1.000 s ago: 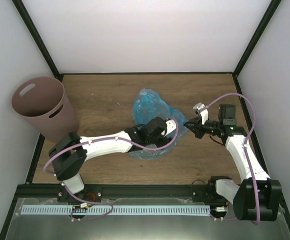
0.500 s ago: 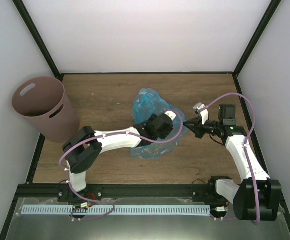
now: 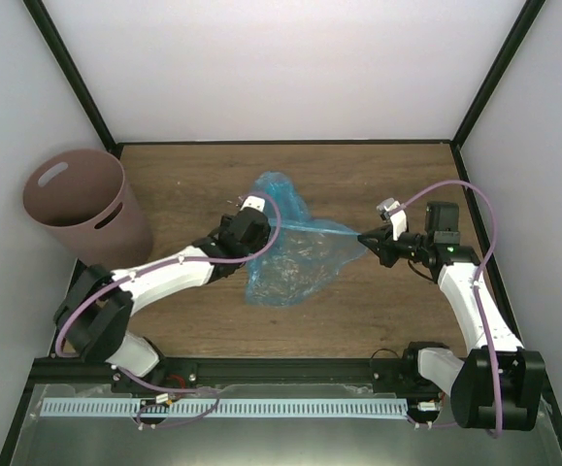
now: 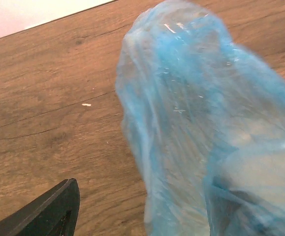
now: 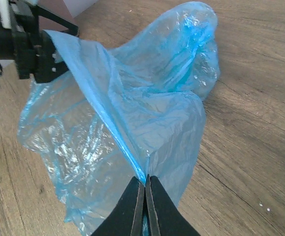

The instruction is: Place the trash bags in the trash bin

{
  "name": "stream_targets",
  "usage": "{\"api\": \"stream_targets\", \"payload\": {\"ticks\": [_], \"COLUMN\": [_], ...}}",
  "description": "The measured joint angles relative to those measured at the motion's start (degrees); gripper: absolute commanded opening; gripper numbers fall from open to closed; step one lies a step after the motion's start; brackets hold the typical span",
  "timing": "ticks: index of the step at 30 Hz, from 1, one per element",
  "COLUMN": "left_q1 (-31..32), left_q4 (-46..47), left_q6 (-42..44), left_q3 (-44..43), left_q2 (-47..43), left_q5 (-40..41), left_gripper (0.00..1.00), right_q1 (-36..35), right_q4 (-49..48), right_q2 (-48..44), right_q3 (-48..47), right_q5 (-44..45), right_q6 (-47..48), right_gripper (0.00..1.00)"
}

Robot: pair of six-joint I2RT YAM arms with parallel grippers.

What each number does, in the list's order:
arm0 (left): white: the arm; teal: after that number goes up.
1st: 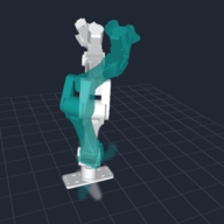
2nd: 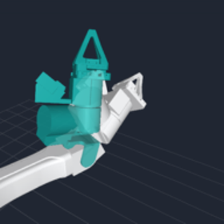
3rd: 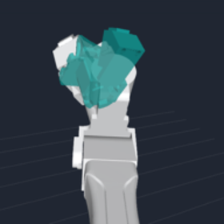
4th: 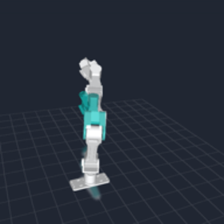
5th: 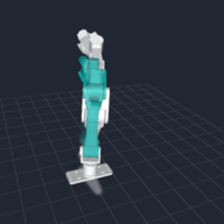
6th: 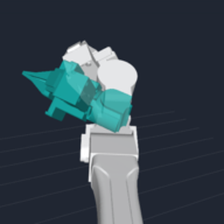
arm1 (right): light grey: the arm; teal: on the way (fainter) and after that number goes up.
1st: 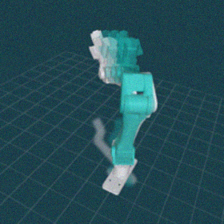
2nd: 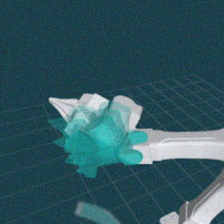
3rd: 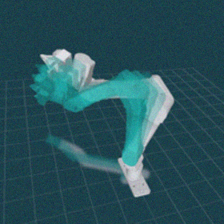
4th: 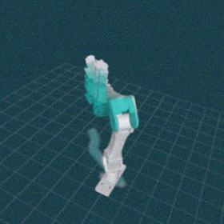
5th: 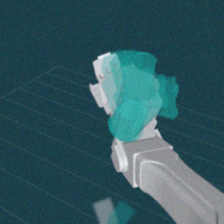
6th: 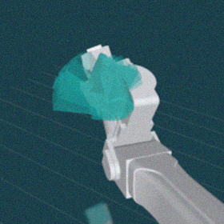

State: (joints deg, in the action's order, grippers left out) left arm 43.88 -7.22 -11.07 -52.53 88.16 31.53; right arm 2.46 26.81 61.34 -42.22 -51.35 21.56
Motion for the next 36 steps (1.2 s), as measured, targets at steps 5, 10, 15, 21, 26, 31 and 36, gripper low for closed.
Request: {"api": "stream_targets", "payload": {"ticks": [5,10,15,21,26,31,36], "left_q1": [0.2,2.3,3.0,3.1,3.2,3.3,3.3], "left_q4": [-1.1,-2.3,-2.1,-0.7,0.9,1.8,3.8], "left_q6": [-0.9,-1.8,-2.1,-2.4,-2.3,-2.2,-2.5], "left_q3": [2.2,4.3,7.3,10.3,11.2,11.3,11.8], "left_q2": [-7.8,-15.5,-18.3,-16.7,-16.6,-16.9,-17.4], "left_q5": [-10.4,-22.4,-26.9,-29.4,-30.3,-30.2,-30.2], "left_gripper": [0.74,0.61,0.42,0.36,0.33,0.32,0.32], "right_q1": [0.1,0.1,0.1,-0.1,-5.9,-21.0,-30.6], "right_q4": [-0.2,0.0,3.2,14.7,16.8,13.6,8.4], "right_q2": [0.0,0.1,0.0,-1.9,-3.4,-0.2,9.0], "right_q3": [0.0,0.2,0.2,-7.1,-12.0,-9.2,-6.9], "right_q5": [0.4,1.2,4.8,9.0,11.3,17.4,23.3], "right_q6": [0.0,1.4,7.1,19.8,26.7,28.9,29.6], "right_gripper": [0.01,0.09,0.69,0.87,0.87,0.88,0.92]}}
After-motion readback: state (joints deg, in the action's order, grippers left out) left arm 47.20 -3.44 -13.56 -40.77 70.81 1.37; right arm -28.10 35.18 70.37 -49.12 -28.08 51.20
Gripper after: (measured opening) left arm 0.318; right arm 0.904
